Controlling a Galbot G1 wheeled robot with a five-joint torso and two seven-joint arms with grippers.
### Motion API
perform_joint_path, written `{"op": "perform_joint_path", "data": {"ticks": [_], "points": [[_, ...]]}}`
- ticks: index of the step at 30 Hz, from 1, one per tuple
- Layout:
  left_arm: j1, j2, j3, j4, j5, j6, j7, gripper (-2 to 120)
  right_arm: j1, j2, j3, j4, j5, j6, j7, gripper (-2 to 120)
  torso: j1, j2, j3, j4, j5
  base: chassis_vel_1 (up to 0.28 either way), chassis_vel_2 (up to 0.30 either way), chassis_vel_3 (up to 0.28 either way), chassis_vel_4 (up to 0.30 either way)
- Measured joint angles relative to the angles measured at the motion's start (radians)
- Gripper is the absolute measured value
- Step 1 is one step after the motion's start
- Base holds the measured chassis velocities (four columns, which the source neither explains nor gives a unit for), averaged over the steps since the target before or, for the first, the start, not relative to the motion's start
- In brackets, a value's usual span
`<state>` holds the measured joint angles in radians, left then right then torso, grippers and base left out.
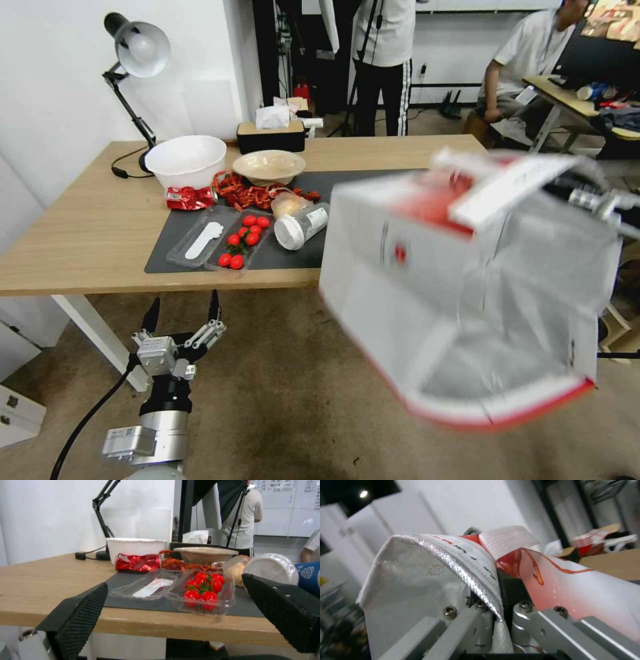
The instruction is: Pick up the food delivery bag from the floor and place it on the table.
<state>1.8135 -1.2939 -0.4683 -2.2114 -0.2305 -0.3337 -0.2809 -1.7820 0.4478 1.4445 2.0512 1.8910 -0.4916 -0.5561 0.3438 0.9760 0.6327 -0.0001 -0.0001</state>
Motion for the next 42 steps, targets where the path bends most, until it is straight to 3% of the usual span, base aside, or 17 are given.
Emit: {"op": "perform_joint_path", "data": {"ticks": [1,3,5,8,14,17,22,26,30,42], "points": [[0.000,0.000,0.000,0.000,0.000,0.000,0.000,100,0.000,0.000,0.000,0.000,0.000,0.000,0.000,0,0.000,0.000,0.000,0.0000,0.0000,0.000,0.000,0.000,0.000],[-0.001,0.000,0.000,0.005,0.001,0.000,-0.002,100,0.073,-0.002,-0.046,0.028,0.072,0.031,0.169,0,0.000,0.000,0.000,0.0000,0.0002,0.000,0.000,0.000,0.000],[-0.001,0.000,-0.001,0.007,0.001,0.000,-0.002,100,0.094,-0.007,-0.060,0.035,0.089,0.044,0.217,0,0.000,0.000,0.000,0.0002,0.0002,0.000,0.000,0.000,0.000],[-0.002,0.000,-0.002,0.015,0.001,0.001,-0.004,100,0.143,-0.044,-0.104,0.056,0.148,0.115,0.414,0,0.000,0.000,0.000,0.0003,0.0000,0.000,0.000,0.000,0.000],[-0.010,0.002,0.001,0.030,0.000,0.002,-0.005,100,0.184,-0.079,-0.145,0.057,0.210,0.192,0.584,0,0.000,0.000,0.000,0.0005,0.0000,0.000,0.000,0.000,0.000],[-0.030,0.016,0.015,0.048,-0.006,0.013,-0.005,100,0.193,-0.077,-0.148,0.061,0.248,0.247,0.720,0,0.000,0.000,0.000,-0.0001,-0.0001,0.000,0.000,0.000,0.000],[-0.043,0.028,0.022,0.062,-0.012,0.017,-0.005,100,0.197,-0.069,-0.163,0.057,0.253,0.279,0.815,0,0.000,0.000,0.000,0.0001,0.0000,0.000,0.000,0.000,0.000],[-0.049,0.040,0.022,0.071,-0.016,0.018,-0.005,100,0.248,-0.072,-0.238,0.036,0.230,0.300,0.963,0,0.000,-0.001,0.000,0.0003,0.0003,0.000,0.000,0.000,0.000],[-0.050,0.040,0.021,0.072,-0.016,0.017,-0.004,100,0.263,-0.088,-0.258,0.026,0.223,0.298,1.014,0,0.000,-0.001,0.000,0.0002,0.0002,0.000,0.000,0.000,0.000],[-0.052,0.037,0.024,0.078,-0.009,0.013,-0.004,100,0.285,-0.109,-0.276,-0.002,0.276,0.257,0.992,0,0.000,-0.001,0.000,0.0002,0.0000,0.000,0.000,0.000,0.000]]}}
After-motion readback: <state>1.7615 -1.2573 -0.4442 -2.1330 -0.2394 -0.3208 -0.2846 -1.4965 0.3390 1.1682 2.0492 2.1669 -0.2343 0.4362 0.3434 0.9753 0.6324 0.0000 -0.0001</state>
